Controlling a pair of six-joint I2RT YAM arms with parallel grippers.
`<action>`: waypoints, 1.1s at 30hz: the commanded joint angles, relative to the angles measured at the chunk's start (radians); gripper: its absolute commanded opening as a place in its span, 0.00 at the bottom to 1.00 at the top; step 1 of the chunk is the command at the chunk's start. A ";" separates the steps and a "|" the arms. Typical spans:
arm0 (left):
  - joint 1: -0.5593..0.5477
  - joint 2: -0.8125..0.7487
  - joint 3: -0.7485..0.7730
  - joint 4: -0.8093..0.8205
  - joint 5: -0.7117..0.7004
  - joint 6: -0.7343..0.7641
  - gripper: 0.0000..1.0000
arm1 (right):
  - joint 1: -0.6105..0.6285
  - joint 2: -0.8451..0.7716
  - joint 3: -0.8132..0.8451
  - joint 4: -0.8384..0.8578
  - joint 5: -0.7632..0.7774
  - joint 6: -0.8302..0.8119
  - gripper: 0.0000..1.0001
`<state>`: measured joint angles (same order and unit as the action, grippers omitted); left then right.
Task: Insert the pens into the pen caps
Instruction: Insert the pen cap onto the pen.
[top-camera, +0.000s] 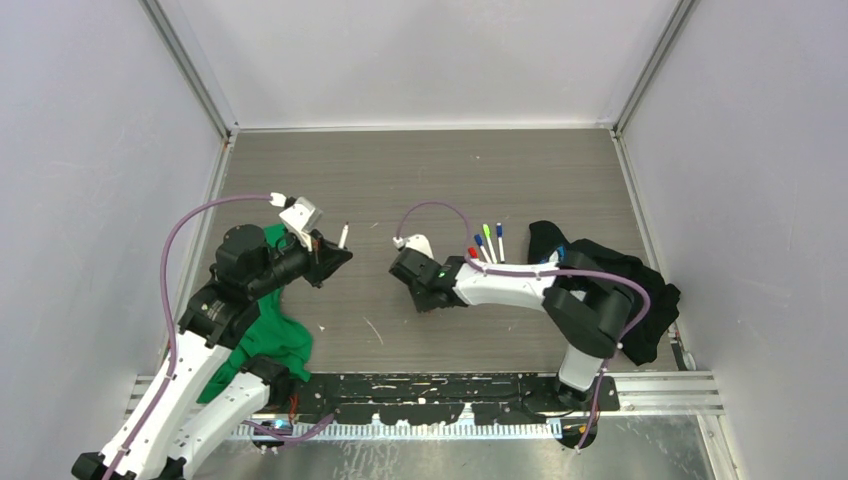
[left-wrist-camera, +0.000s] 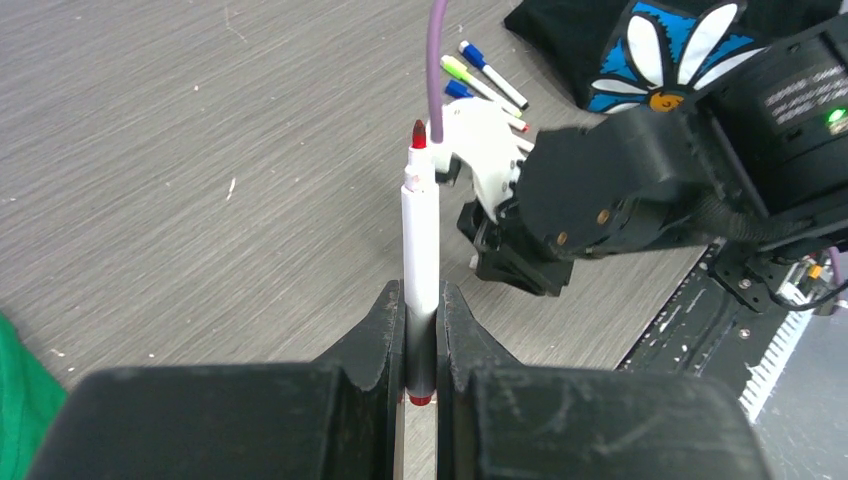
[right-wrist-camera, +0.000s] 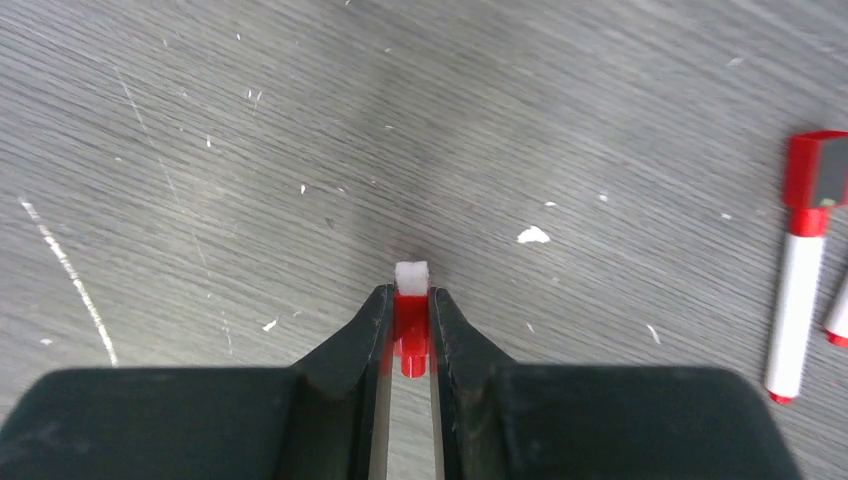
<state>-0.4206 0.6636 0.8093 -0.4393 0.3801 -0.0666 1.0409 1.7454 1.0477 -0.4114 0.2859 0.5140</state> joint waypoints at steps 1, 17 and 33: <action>-0.006 -0.002 0.002 0.099 0.075 -0.058 0.00 | -0.043 -0.200 -0.026 0.057 0.002 0.021 0.01; -0.029 0.246 -0.058 0.778 0.715 -0.528 0.00 | -0.195 -0.775 -0.256 0.801 -0.278 0.237 0.01; -0.078 0.250 -0.048 0.708 0.750 -0.480 0.00 | -0.153 -0.755 -0.374 1.326 -0.353 0.363 0.01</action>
<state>-0.4870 0.9234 0.7425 0.2584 1.1049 -0.5770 0.8692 0.9771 0.6544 0.7467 -0.0418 0.8631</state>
